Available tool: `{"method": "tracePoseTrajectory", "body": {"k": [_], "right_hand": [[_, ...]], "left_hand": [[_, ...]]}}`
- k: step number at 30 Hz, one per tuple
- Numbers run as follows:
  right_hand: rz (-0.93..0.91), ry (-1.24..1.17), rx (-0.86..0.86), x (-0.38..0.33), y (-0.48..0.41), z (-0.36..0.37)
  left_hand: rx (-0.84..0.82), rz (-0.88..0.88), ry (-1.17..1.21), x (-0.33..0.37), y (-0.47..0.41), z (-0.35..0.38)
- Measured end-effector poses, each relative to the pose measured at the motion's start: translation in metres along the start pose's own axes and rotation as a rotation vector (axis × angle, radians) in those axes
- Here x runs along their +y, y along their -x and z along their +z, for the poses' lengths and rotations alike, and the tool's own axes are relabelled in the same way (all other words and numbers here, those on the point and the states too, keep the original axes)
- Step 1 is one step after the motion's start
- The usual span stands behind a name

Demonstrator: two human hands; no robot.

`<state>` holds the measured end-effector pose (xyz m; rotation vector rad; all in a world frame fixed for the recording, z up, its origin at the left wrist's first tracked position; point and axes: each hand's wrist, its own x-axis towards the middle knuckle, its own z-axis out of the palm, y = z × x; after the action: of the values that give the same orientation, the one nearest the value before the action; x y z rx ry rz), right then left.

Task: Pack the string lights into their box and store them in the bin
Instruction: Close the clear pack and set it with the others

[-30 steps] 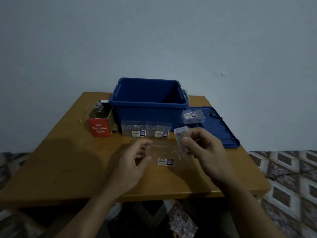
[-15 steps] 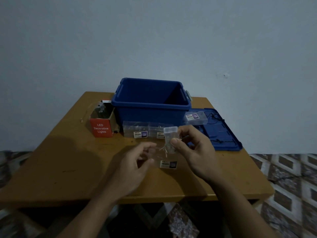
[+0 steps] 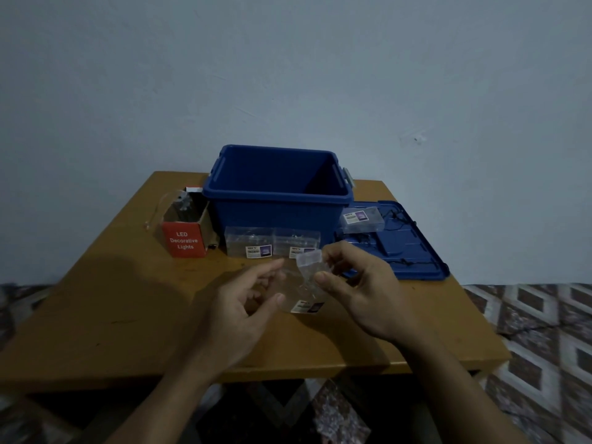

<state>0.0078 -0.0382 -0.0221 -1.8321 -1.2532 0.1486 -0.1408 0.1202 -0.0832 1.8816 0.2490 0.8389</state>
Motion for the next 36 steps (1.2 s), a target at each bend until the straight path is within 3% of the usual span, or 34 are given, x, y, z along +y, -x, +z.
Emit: {"method": "tracePoseTrajectory", "body": {"k": [6,16,19,23,28,36], "right_hand": [[-0.017,0.101,-0.118,-0.003,-0.009,-0.009],[0.042,-0.083,-0.024,0.0,-0.001,-0.002],[0.045,-0.04,0.0,-0.002,0.0,-0.001],[0.063,-0.067,-0.133,-0.007,0.0,-0.005],[0.083,0.087,-0.004,-0.014,0.005,0.004],[0.062,0.421,-0.115,-0.04,-0.009,0.013]], "left_hand": [[0.012,0.017,0.002,-0.001,-0.001,0.001],[0.004,-0.001,0.007,-0.007,-0.001,0.0],[0.0,0.025,-0.028,-0.007,-0.001,0.001],[0.02,0.034,-0.011,-0.006,-0.001,0.0],[0.02,0.09,-0.034,0.001,0.0,0.002],[0.023,0.114,-0.057,0.005,0.003,0.001]]}}
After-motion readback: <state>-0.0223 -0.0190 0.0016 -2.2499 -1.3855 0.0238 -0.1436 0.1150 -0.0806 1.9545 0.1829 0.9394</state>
